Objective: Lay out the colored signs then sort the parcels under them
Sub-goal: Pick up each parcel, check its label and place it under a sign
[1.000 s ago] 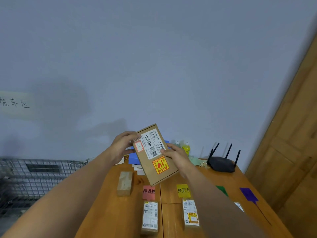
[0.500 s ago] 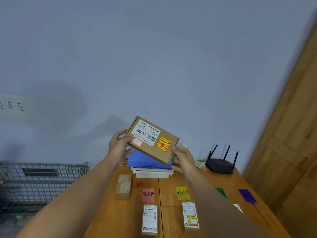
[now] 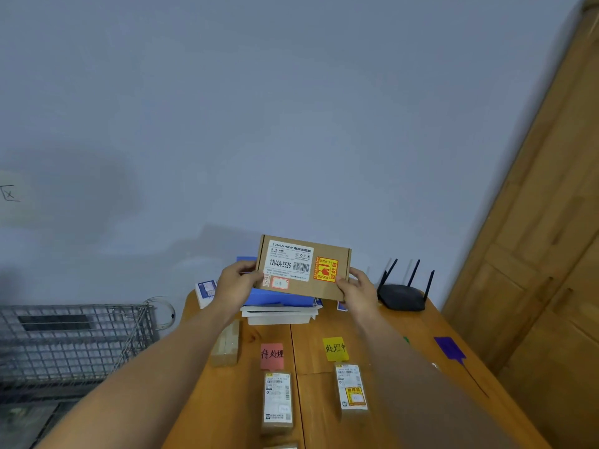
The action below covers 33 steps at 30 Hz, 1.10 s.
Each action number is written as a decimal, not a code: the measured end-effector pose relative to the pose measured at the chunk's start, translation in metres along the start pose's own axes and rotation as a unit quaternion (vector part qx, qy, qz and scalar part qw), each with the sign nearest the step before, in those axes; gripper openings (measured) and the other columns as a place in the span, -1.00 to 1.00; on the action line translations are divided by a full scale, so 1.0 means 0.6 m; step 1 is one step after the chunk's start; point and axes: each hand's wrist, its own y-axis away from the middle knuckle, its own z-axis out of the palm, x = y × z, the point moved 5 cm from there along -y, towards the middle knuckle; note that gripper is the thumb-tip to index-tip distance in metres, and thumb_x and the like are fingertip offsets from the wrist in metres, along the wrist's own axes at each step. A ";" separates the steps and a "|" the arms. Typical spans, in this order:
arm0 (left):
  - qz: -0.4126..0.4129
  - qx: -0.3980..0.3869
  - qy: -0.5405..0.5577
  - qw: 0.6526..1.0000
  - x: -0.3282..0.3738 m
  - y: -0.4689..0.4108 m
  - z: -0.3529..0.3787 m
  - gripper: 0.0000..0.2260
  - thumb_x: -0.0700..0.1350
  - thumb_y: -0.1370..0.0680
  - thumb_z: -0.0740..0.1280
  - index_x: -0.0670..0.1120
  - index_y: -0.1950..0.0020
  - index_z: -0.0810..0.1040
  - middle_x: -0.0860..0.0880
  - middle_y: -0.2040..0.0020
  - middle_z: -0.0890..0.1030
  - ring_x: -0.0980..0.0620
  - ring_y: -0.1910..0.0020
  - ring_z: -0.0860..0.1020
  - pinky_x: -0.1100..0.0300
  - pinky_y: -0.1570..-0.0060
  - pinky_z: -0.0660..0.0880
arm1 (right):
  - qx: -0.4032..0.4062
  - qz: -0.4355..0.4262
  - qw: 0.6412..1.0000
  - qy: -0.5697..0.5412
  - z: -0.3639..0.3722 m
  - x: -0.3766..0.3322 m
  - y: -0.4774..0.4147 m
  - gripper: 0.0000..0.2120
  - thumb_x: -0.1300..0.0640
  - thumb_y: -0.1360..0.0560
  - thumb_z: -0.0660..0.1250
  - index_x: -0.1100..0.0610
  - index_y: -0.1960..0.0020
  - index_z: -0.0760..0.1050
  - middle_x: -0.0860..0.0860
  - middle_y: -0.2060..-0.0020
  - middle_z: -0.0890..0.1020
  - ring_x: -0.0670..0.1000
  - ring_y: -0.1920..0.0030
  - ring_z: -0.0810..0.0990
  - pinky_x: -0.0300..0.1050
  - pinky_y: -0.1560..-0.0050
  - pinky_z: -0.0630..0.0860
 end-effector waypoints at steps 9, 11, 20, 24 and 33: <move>0.021 -0.043 -0.087 0.995 -0.036 0.000 0.041 -0.58 -0.25 -0.59 0.39 0.00 -0.43 0.51 0.05 -0.03 0.63 -0.02 -0.06 0.65 -0.05 -0.12 0.64 | 0.050 -0.007 0.995 0.087 -0.040 0.018 0.016 -0.58 0.11 -0.63 0.32 0.12 -0.48 0.44 0.09 -0.31 0.59 0.10 -0.26 0.57 -0.01 -0.23 0.56; 0.021 -0.056 -0.087 0.994 -0.039 0.000 0.058 -0.57 -0.27 -0.58 0.38 -0.02 -0.44 0.50 -0.03 -0.05 0.64 -0.09 -0.09 0.65 -0.10 -0.14 0.63 | 0.060 -0.006 0.994 0.093 -0.054 0.024 0.020 -0.62 0.13 -0.63 0.32 0.13 -0.43 0.49 0.08 -0.25 0.63 0.07 -0.21 0.59 -0.08 -0.16 0.56; 0.002 -0.108 -0.064 0.992 -0.059 0.038 0.193 -0.56 -0.28 -0.59 0.37 -0.05 -0.45 0.49 -0.08 -0.09 0.64 -0.07 -0.04 0.65 -0.04 -0.09 0.64 | 0.115 -0.007 0.986 0.122 -0.185 0.056 0.015 -0.79 0.20 -0.59 0.36 -0.04 -0.17 0.60 -0.04 -0.05 0.69 0.02 -0.12 0.64 0.04 -0.17 0.60; -0.001 -0.118 -0.046 0.992 -0.048 0.057 0.280 -0.56 -0.30 -0.59 0.37 -0.07 -0.45 0.49 -0.12 -0.14 0.62 -0.12 -0.11 0.63 -0.05 -0.09 0.64 | 0.130 -0.001 0.984 0.121 -0.273 0.057 -0.004 -0.74 0.18 -0.59 0.37 -0.20 0.04 0.52 -0.28 0.16 0.65 -0.17 0.06 0.64 -0.24 0.12 0.57; -0.026 -0.069 -0.032 0.997 -0.055 0.097 0.525 -0.53 -0.27 -0.57 0.39 -0.08 -0.48 0.47 -0.11 -0.19 0.62 -0.13 -0.18 0.61 -0.15 -0.23 0.58 | 0.085 -0.014 0.987 0.136 -0.508 0.091 -0.128 -0.77 0.11 -0.55 0.40 -0.14 -0.16 0.57 -0.27 0.08 0.65 -0.14 -0.03 0.62 -0.11 -0.13 0.56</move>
